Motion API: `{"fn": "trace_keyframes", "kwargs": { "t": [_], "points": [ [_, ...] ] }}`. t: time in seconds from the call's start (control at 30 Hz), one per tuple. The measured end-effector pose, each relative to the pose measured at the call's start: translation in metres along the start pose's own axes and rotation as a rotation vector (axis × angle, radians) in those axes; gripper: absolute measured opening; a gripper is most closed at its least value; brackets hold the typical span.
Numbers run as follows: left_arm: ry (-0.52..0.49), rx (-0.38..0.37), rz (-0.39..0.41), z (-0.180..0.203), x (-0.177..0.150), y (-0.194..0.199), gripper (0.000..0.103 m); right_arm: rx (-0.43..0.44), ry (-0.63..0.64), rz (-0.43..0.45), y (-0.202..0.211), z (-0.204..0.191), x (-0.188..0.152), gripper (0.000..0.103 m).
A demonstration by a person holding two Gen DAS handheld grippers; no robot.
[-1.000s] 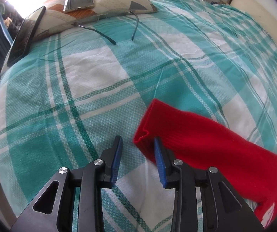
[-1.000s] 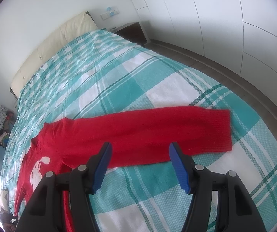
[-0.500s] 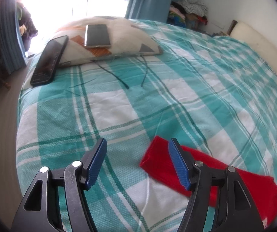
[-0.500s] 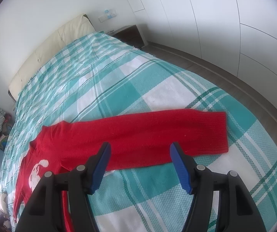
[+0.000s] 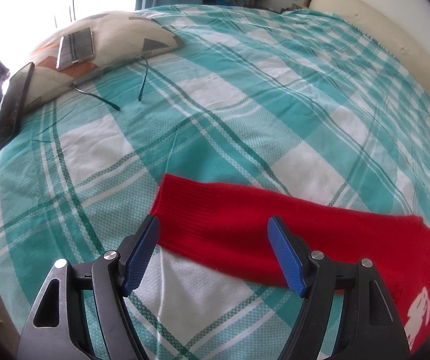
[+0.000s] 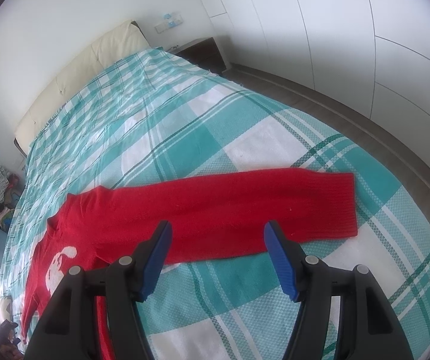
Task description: Fold small clothes
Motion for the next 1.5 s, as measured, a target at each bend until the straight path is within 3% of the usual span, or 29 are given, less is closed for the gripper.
{"fn": "trace_keyframes", "kwargs": {
  "t": [0.43, 1.5],
  "points": [
    [0.056, 0.0, -0.004, -0.0096, 0.0001, 0.0026, 0.077, -0.004, 0.0, 0.003, -0.0013, 0.0009, -0.0008, 0.064],
    [0.04, 0.01, 0.017, -0.0034, 0.0003, 0.0066, 0.077, -0.001, -0.002, 0.008, 0.0012, 0.0006, -0.0009, 0.064]
  ]
}}
Point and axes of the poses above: each gripper's, at about its wrist camera, not at the fingertips, and y roughly against the way its jaws point, z to its right, x to its top, the point moved 10 cm from there along -y, roughly the way its jaws point, and after that the axes turned 5 degrees about x, right-handed, at the moved point
